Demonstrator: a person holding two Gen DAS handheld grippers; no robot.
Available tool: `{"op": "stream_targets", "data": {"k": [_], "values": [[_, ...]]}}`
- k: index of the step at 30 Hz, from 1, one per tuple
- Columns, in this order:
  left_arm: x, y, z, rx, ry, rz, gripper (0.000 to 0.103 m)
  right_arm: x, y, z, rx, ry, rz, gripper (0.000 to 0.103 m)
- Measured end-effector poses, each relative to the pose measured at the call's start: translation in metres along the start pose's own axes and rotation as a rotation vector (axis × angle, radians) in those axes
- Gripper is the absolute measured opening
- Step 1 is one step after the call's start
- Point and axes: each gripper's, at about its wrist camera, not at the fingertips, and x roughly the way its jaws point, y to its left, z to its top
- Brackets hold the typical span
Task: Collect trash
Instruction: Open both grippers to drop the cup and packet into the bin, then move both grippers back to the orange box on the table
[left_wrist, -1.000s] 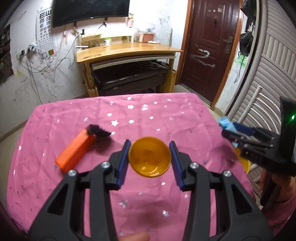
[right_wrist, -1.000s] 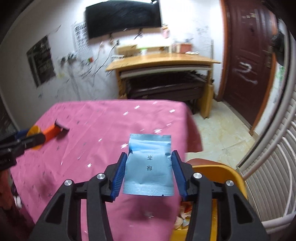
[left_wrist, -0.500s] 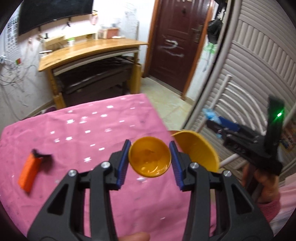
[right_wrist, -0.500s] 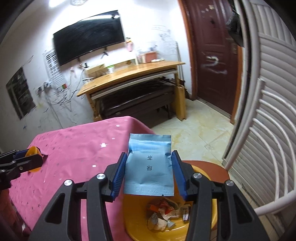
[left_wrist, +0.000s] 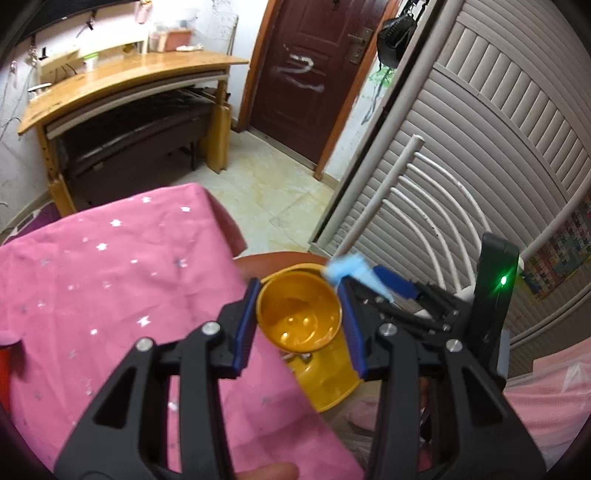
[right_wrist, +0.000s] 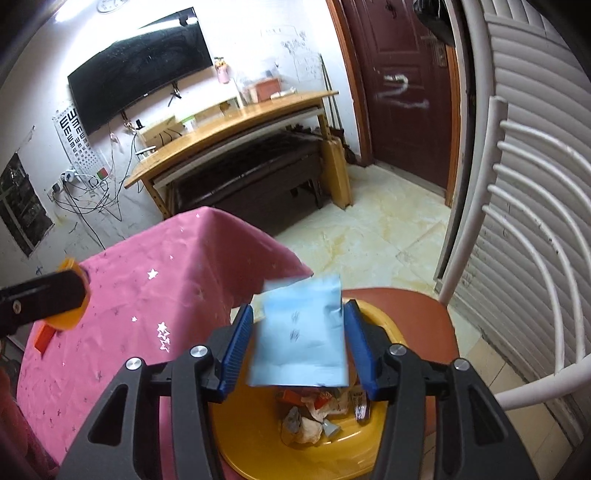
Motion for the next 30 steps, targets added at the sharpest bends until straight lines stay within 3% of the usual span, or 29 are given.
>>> {"op": "stream_targets", "data": {"k": [3,11,13,15,21,30], "values": [[0.01,-0.004,0.004,0.002,0.009,-0.011,0.04,0.001,-0.003,0.001,0.011,0.002,-0.001,0.063],[0.028,-0.016,0.001,0.007,0.045,-0.043,0.041,-0.009,-0.035,0.001,0.106,-0.044,-0.056,0.064],[0.031,-0.02,0.001,0.009,0.044,-0.064,0.063,-0.012,-0.044,0.0,0.14,-0.059,-0.067,0.064],[0.03,-0.024,0.0,0.013,0.031,-0.068,0.073,-0.015,-0.05,-0.001,0.161,-0.07,-0.072,0.064],[0.021,-0.026,-0.008,0.025,0.029,-0.069,0.073,-0.021,-0.05,-0.001,0.168,-0.095,-0.062,0.065],[-0.011,-0.012,-0.013,0.0,-0.036,-0.063,0.078,-0.023,-0.022,0.005,0.097,-0.109,-0.052,0.07]]}}
